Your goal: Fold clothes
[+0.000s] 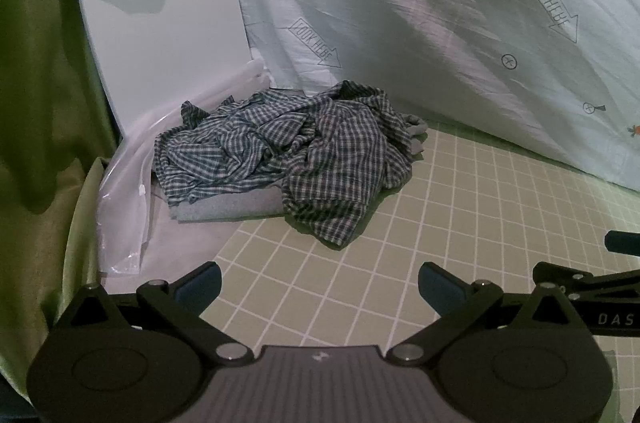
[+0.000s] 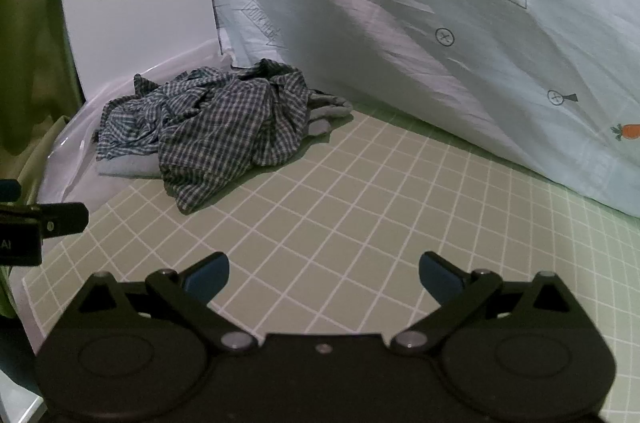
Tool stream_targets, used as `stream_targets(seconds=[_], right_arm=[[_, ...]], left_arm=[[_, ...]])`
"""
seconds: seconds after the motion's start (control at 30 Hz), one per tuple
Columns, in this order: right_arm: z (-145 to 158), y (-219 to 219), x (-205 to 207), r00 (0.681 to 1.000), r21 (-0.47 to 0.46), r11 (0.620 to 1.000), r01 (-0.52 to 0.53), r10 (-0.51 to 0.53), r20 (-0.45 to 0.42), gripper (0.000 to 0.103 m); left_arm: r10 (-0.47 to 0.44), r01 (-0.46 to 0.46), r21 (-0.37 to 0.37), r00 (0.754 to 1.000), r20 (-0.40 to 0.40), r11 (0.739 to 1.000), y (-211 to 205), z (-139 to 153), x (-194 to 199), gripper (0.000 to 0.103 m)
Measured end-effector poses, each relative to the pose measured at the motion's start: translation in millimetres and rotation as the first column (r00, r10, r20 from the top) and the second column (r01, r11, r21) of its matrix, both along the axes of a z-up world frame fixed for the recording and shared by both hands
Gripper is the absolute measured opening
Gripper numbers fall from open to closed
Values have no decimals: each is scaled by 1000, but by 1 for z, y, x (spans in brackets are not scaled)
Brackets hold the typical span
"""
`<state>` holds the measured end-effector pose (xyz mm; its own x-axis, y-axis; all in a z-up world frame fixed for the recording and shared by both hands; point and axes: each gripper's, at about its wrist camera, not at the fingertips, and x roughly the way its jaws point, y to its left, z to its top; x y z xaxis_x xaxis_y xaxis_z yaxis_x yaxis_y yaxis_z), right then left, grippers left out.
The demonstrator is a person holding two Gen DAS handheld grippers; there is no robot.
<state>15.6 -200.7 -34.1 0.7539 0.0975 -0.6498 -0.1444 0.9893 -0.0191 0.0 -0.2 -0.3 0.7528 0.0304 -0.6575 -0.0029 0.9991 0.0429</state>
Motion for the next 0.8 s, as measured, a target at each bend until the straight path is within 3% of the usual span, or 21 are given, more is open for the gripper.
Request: stream_targets(seconds=[0.8], right_arm=[[1, -2, 0, 1000, 6, 1000, 4, -4, -1, 102]], left_arm=[[-1, 1, 4, 1000, -3, 1000, 0, -2, 1, 103]])
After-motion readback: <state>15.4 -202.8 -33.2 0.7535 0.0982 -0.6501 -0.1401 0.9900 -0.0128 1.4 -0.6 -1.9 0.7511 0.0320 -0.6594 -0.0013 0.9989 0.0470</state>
